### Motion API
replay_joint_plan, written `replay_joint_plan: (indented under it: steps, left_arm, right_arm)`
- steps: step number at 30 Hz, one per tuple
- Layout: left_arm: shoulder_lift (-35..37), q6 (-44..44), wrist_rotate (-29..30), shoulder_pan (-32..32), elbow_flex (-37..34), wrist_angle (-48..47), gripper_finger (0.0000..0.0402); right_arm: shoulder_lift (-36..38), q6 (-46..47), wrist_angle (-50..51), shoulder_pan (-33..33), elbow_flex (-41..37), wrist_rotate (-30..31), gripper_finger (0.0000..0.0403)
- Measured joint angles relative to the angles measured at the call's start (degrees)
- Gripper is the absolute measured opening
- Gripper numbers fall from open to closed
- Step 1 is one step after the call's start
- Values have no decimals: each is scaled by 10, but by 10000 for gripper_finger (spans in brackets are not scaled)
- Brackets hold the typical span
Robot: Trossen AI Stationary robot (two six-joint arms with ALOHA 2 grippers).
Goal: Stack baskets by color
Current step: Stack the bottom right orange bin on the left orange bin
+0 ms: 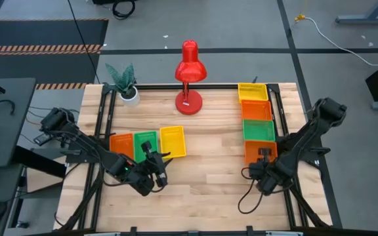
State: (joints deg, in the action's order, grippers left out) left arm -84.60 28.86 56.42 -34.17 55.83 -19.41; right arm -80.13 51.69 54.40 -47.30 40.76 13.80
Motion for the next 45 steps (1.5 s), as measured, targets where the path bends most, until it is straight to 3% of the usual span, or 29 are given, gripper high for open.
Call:
replay_joint_plan:
  steps: [5, 12, 15, 20, 23, 26, 29, 36, 41, 45]
  left_arm:
    - [0, -1, -2, 0, 0, 3, 102]
    - [-3, -2, -2, 0, 0, 5, 102]
    - [-5, -1, -4, 0, 0, 7, 102]
    - [-8, -10, -18, 0, 0, 10, 102]
    - [-8, -10, -24, 0, 0, 15, 102]
    - [-8, -29, -37, 0, 0, 20, 102]
    - [-8, -85, -63, 0, 0, 53, 102]
    - [-24, -240, -185, 10, 0, 194, 102]
    - [-58, -281, -254, 24, 0, 261, 102]
    - [-82, -273, -294, 36, 0, 280, 102]
  right_arm:
    - [-3, -27, -18, 7, 45, -22, 113]
    - [5, 1, 55, 13, 69, 92, 113]
    - [5, 19, 70, 22, 51, 92, 113]
    - [5, -15, -8, 38, 3, 44, 105]
    - [5, -50, -79, 46, -15, 48, 68]
    - [5, -121, -167, 55, -17, 70, 15]
    - [5, -226, -308, 72, -17, 76, 16]
    - [-35, -514, -630, 131, -16, -1, 9]
    - [-118, -619, -669, 176, 13, -72, 10]
    - [-180, -671, -649, 192, 61, -79, 12]
